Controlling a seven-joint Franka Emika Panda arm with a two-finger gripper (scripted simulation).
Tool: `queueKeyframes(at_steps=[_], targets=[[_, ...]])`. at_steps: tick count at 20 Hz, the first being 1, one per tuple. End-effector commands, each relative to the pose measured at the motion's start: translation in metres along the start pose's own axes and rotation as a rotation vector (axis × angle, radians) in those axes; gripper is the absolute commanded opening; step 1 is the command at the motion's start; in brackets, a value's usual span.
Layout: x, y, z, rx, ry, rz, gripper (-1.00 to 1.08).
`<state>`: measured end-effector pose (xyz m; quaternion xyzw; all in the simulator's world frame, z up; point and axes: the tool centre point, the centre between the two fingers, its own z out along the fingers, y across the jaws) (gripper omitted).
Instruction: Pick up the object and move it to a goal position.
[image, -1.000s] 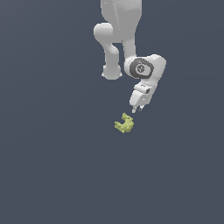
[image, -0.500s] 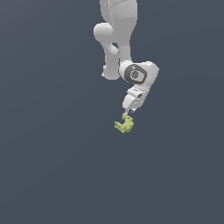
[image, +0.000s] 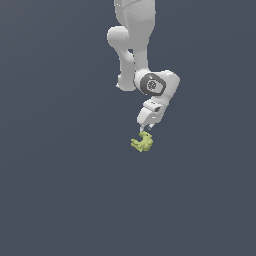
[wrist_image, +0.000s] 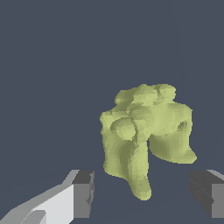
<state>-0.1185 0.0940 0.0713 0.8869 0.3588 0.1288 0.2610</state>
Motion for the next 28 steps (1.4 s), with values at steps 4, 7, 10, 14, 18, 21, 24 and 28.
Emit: queueKeyframes(at_steps=[4, 7, 10, 14, 18, 21, 24, 28], targets=[[0.0, 0.0, 0.004, 0.0, 0.0, 0.0, 0.68], [-0.001, 0.0, 0.013, 0.0, -0.001, 0.002, 0.68], [-0.002, 0.0, 0.024, -0.001, -0.002, 0.004, 0.68], [-0.001, 0.001, 0.031, -0.001, -0.002, 0.005, 0.68], [-0.001, 0.001, 0.031, -0.002, -0.001, 0.004, -1.0], [-0.001, 0.001, 0.031, -0.002, -0.001, 0.004, -1.0], [-0.001, 0.001, 0.031, -0.002, -0.001, 0.004, -1.0], [-0.001, 0.001, 0.03, -0.002, -0.001, 0.004, -1.0]])
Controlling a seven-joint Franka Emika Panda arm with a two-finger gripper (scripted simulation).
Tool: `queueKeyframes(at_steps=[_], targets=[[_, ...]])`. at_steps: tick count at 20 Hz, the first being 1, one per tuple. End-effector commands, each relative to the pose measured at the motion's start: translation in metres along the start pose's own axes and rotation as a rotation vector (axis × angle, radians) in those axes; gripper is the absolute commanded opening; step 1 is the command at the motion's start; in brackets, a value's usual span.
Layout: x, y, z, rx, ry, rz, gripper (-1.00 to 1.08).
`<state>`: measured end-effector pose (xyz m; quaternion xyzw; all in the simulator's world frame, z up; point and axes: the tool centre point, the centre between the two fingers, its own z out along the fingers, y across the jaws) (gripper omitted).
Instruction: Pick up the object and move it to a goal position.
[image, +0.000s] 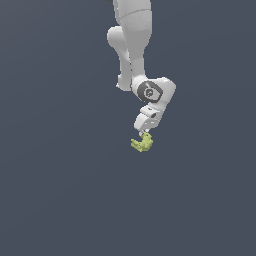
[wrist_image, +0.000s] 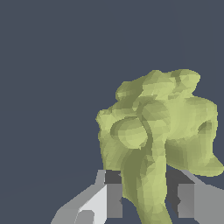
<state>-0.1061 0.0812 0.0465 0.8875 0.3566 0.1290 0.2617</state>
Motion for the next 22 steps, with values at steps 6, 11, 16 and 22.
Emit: queueKeyframes(at_steps=[6, 11, 16, 22], targets=[[0.009, 0.004, -0.006, -0.001, -0.001, 0.0, -1.0], [0.025, 0.011, -0.018, -0.003, -0.002, 0.001, -1.0], [0.052, 0.022, -0.036, -0.005, -0.003, 0.001, -1.0], [0.096, 0.041, -0.066, -0.009, -0.006, 0.001, -1.0]])
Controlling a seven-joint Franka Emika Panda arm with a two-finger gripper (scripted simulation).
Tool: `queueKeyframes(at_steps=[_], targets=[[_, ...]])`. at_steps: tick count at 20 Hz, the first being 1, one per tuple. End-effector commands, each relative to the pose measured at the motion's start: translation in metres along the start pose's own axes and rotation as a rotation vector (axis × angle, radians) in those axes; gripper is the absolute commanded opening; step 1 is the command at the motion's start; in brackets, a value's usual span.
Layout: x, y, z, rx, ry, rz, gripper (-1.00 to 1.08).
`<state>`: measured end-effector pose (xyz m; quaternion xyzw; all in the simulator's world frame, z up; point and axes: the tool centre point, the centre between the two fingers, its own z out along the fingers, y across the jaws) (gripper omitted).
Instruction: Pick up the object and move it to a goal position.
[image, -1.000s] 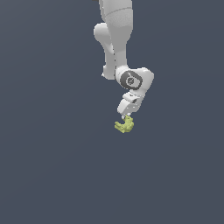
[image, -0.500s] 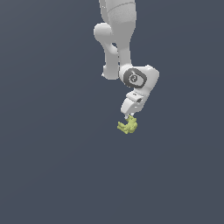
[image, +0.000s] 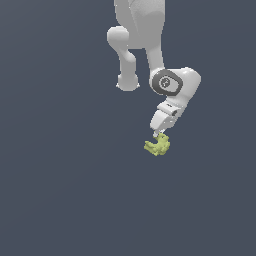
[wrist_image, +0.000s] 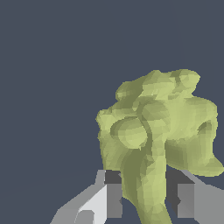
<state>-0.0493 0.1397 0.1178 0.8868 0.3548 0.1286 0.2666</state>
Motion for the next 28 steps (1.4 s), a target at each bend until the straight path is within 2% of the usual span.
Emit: queueKeyframes(at_steps=[1, 9, 14, 21, 28], targets=[[0.02, 0.008, -0.014, 0.0, -0.001, 0.0, -1.0], [0.084, 0.035, -0.056, -0.001, -0.001, -0.001, -1.0], [0.114, 0.046, -0.074, 0.001, 0.001, -0.001, -1.0], [0.139, 0.055, -0.088, 0.005, 0.003, -0.001, -1.0], [0.148, 0.058, -0.093, 0.008, 0.005, -0.001, -1.0]])
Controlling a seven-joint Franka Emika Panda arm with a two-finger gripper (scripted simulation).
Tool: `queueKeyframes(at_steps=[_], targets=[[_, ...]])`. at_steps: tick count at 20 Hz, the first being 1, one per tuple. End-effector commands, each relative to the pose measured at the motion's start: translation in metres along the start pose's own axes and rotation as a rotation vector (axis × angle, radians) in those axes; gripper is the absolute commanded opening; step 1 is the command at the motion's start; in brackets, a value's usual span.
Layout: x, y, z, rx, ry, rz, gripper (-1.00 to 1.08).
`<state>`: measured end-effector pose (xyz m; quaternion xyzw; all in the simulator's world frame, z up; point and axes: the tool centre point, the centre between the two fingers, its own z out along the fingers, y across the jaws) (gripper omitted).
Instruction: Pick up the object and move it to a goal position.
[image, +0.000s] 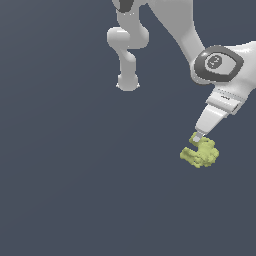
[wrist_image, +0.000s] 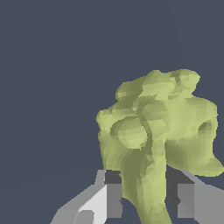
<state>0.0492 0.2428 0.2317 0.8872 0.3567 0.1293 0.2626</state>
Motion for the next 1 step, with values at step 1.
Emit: queueKeyframes(at_steps=[1], targets=[[0.0013, 0.0004, -0.0003, 0.001, 0.0, 0.0, -1.0]])
